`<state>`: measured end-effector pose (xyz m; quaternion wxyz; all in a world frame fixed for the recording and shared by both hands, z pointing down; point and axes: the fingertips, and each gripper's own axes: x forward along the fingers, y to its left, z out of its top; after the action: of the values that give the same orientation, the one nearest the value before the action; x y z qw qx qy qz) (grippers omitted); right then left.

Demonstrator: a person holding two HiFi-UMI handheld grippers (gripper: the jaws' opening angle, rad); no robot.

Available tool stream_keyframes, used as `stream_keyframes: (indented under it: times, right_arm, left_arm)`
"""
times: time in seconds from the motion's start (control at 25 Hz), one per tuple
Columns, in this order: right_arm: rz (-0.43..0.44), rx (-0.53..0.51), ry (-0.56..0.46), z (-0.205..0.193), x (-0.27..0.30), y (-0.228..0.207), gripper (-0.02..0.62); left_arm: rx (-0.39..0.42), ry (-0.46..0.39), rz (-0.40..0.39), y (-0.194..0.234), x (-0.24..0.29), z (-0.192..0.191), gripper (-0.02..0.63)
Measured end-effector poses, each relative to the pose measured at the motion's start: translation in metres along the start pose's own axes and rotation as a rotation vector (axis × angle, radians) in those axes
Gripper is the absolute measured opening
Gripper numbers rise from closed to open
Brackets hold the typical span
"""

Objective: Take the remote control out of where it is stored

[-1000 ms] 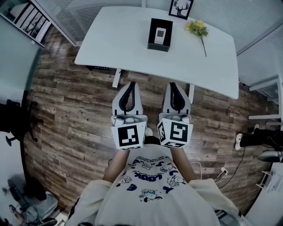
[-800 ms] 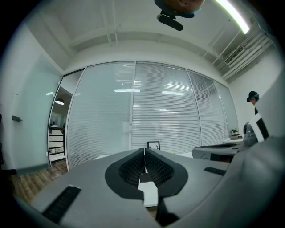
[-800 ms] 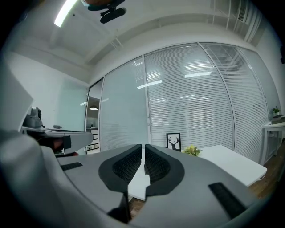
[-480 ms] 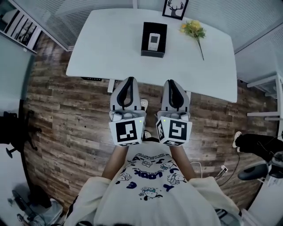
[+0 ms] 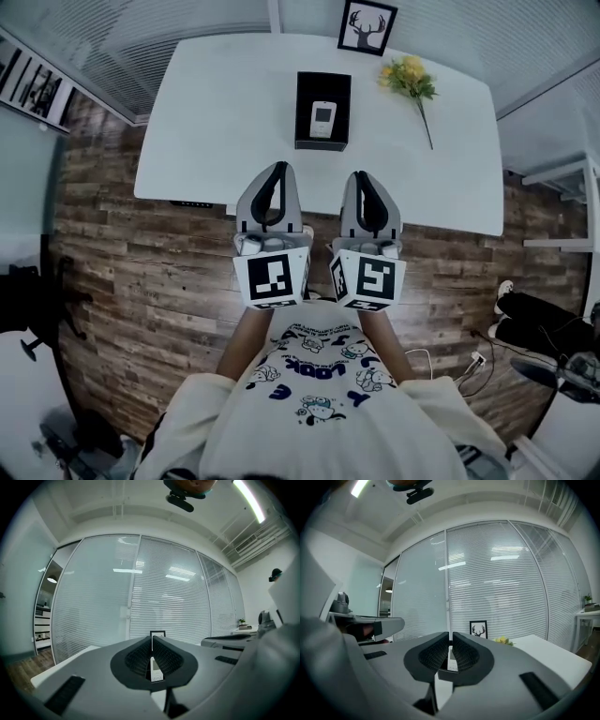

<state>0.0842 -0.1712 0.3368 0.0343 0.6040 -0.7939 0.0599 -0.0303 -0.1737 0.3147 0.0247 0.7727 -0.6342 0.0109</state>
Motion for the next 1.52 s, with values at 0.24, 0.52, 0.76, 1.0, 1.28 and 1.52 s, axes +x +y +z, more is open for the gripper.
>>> stream_keyframes:
  times: [0.24,0.52,0.76,1.0,1.28,1.52]
  right_arm:
    - [-0.026,0.008,0.019,0.000,0.044,-0.007,0.041]
    - [-0.057,0.008,0.049,-0.005,0.088,-0.022,0.042]
    - [-0.086,0.016,0.075,-0.012,0.119,-0.037,0.042]
    - [-0.109,0.018,0.089,-0.018,0.138,-0.044,0.041]
    - [-0.121,0.024,0.115,-0.030,0.156,-0.047,0.042]
    - [-0.128,0.028,0.147,-0.044,0.167,-0.050,0.042]
  left_arm:
    - [-0.003,0.032,-0.049,0.012,0.046,-0.004,0.020]
    - [-0.013,0.079,-0.112,0.014,0.094,-0.019,0.020]
    - [-0.021,0.123,-0.161,0.011,0.129,-0.036,0.020]
    - [-0.041,0.169,-0.186,0.012,0.152,-0.051,0.020]
    - [-0.038,0.213,-0.257,0.008,0.168,-0.069,0.020]
    - [-0.021,0.271,-0.342,0.005,0.182,-0.092,0.026]
